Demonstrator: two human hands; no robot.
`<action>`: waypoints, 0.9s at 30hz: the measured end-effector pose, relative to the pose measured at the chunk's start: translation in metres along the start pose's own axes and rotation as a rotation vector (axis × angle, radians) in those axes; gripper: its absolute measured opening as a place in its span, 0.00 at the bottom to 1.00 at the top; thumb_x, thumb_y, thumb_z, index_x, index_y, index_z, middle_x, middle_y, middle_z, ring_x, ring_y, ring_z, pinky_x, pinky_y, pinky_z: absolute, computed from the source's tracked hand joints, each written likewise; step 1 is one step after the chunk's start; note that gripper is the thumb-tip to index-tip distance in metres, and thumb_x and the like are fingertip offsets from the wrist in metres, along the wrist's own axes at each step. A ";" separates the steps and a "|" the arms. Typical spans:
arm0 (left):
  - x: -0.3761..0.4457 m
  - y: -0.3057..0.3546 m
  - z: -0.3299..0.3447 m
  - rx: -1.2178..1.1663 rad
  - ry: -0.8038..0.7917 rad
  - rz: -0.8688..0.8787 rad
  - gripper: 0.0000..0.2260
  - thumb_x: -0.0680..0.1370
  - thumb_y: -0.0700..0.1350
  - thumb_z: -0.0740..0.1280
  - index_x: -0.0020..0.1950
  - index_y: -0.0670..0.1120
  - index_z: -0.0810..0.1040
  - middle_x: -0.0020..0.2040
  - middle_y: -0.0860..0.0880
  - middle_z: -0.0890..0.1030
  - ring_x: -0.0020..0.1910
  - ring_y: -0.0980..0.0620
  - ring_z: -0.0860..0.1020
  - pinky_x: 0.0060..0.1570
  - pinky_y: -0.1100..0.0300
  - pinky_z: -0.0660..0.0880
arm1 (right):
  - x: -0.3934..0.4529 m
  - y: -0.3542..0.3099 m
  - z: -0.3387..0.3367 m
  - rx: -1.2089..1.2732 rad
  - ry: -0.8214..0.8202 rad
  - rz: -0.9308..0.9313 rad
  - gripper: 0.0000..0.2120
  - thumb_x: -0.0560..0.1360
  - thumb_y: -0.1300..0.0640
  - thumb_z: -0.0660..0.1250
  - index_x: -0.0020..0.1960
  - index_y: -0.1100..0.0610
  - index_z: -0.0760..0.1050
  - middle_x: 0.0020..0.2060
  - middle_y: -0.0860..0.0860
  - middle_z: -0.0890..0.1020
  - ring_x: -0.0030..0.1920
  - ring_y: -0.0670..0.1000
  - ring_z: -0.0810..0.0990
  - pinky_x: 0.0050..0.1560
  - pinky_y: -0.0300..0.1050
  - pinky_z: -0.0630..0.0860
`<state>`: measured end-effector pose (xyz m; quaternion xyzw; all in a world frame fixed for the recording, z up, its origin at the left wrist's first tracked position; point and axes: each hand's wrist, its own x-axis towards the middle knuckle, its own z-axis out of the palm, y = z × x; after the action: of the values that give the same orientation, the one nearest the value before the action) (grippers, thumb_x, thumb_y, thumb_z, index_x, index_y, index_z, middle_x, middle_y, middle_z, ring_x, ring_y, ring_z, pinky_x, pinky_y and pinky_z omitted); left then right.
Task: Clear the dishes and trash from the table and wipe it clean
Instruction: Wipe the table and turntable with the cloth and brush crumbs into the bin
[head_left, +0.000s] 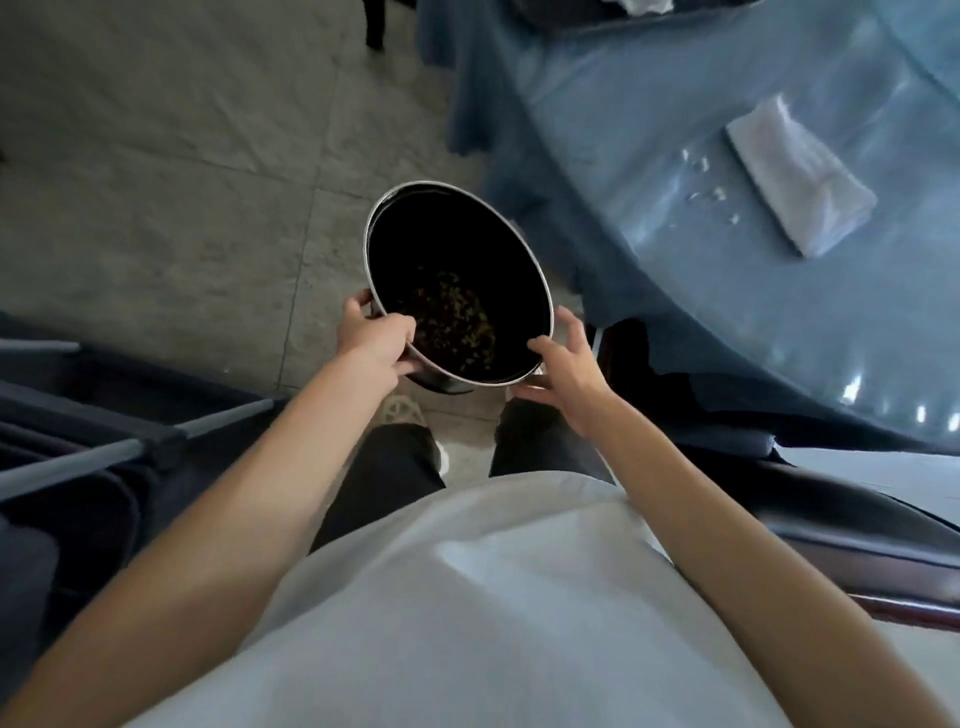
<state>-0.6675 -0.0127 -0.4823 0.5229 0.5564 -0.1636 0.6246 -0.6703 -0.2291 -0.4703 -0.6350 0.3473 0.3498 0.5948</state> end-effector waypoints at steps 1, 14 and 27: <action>-0.003 0.003 0.004 0.015 0.010 0.002 0.31 0.70 0.27 0.61 0.67 0.54 0.70 0.62 0.43 0.78 0.56 0.41 0.80 0.29 0.52 0.82 | 0.000 -0.009 -0.009 -0.066 0.037 -0.035 0.29 0.84 0.58 0.61 0.81 0.42 0.56 0.65 0.48 0.75 0.55 0.52 0.83 0.40 0.46 0.85; -0.009 -0.002 0.099 0.218 0.099 -0.066 0.32 0.72 0.24 0.62 0.70 0.52 0.70 0.67 0.41 0.75 0.63 0.38 0.77 0.48 0.41 0.81 | 0.098 -0.166 -0.259 -0.834 0.582 -0.745 0.17 0.79 0.58 0.63 0.66 0.58 0.79 0.62 0.58 0.81 0.64 0.63 0.75 0.65 0.50 0.69; -0.017 -0.009 0.158 0.196 0.133 -0.117 0.30 0.71 0.25 0.62 0.64 0.54 0.70 0.68 0.41 0.74 0.63 0.37 0.77 0.43 0.43 0.82 | 0.164 -0.188 -0.317 -1.107 0.387 -0.902 0.22 0.79 0.49 0.69 0.72 0.48 0.76 0.62 0.58 0.75 0.63 0.64 0.74 0.60 0.59 0.73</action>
<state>-0.5973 -0.1545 -0.4976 0.5580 0.6072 -0.2185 0.5217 -0.4148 -0.5401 -0.4991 -0.9734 -0.0763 0.0772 0.2016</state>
